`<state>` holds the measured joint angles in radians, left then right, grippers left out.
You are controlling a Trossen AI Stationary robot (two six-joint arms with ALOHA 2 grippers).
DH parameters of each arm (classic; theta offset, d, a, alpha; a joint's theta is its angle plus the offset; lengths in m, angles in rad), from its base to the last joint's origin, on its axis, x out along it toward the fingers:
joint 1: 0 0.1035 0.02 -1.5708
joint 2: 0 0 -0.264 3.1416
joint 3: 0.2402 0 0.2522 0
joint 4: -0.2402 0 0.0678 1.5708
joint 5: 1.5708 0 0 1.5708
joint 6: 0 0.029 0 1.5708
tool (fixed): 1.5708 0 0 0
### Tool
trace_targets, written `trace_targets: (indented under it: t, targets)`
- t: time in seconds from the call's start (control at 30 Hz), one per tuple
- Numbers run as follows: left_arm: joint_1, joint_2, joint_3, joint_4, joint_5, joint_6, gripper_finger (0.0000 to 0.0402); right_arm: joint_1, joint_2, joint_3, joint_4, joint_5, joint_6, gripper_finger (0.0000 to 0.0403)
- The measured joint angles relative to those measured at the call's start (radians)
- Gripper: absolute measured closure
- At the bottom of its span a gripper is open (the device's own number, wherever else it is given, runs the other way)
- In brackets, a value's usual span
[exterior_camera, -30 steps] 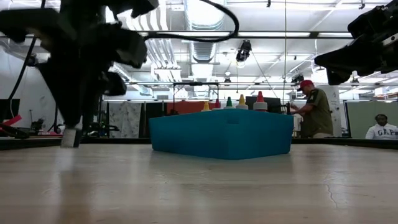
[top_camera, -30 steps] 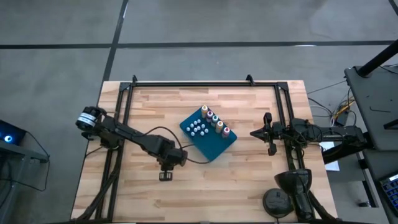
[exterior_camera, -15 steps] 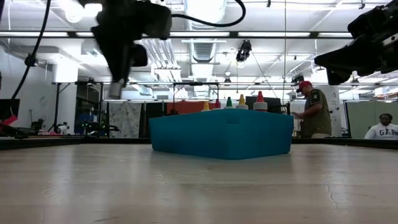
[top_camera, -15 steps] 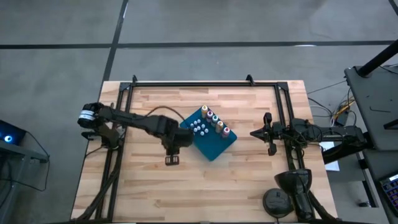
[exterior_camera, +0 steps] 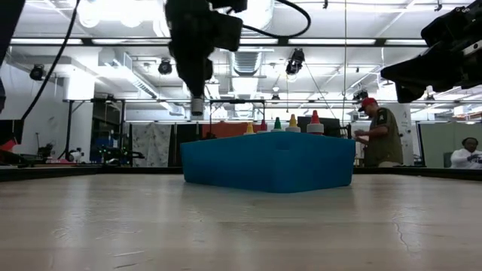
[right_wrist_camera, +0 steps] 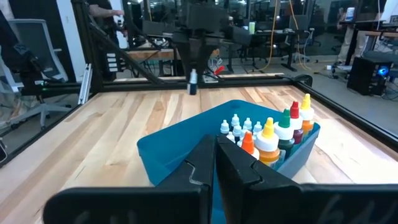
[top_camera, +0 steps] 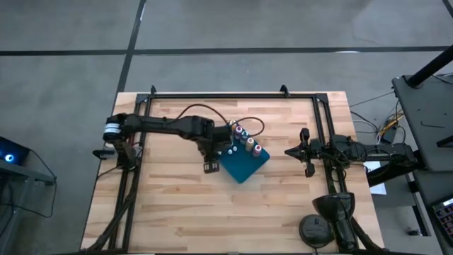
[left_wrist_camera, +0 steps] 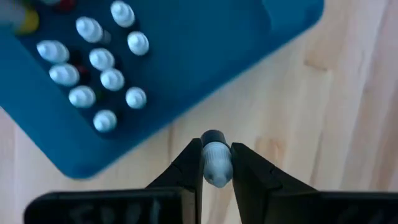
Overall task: Pick & Place food coloring
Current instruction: Put the black food coloring bottle into the blue bin
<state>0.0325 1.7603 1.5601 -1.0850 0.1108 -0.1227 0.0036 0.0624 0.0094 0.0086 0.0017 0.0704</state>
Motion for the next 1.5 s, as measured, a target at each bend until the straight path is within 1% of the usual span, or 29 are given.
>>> trace_targets:
  t: [0.23, 0.5, 0.63, 0.8, 1.17, 1.5]
  targets:
    - [0.036, 0.104, 0.076, 0.019, 0.000, 0.053, 0.0362, 0.000, 0.000, 0.000, 0.000, 0.000, -0.002, 0.0394]
    - [0.050, 0.185, 0.125, 0.043, 0.000, 0.078, 0.0362, 0.000, 0.000, 0.000, 0.000, 0.000, -0.002, 0.0394]
    - [0.051, 0.200, 0.124, 0.071, -0.014, 0.086, 0.0362, 0.000, 0.000, 0.000, 0.000, 0.000, -0.001, 0.0394]
    - [0.052, 0.221, 0.123, 0.077, -0.059, 0.100, 0.0362, 0.000, 0.000, 0.000, 0.000, 0.000, -0.002, 0.0394]
    - [0.053, 0.250, 0.122, 0.093, -0.062, 0.099, 0.0362, 0.000, 0.000, 0.000, 0.000, 0.000, -0.001, 0.0394]
    - [0.052, 0.260, 0.121, 0.105, -0.108, 0.100, 0.0362, 0.000, 0.000, 0.000, 0.000, 0.000, 0.000, 0.0394]
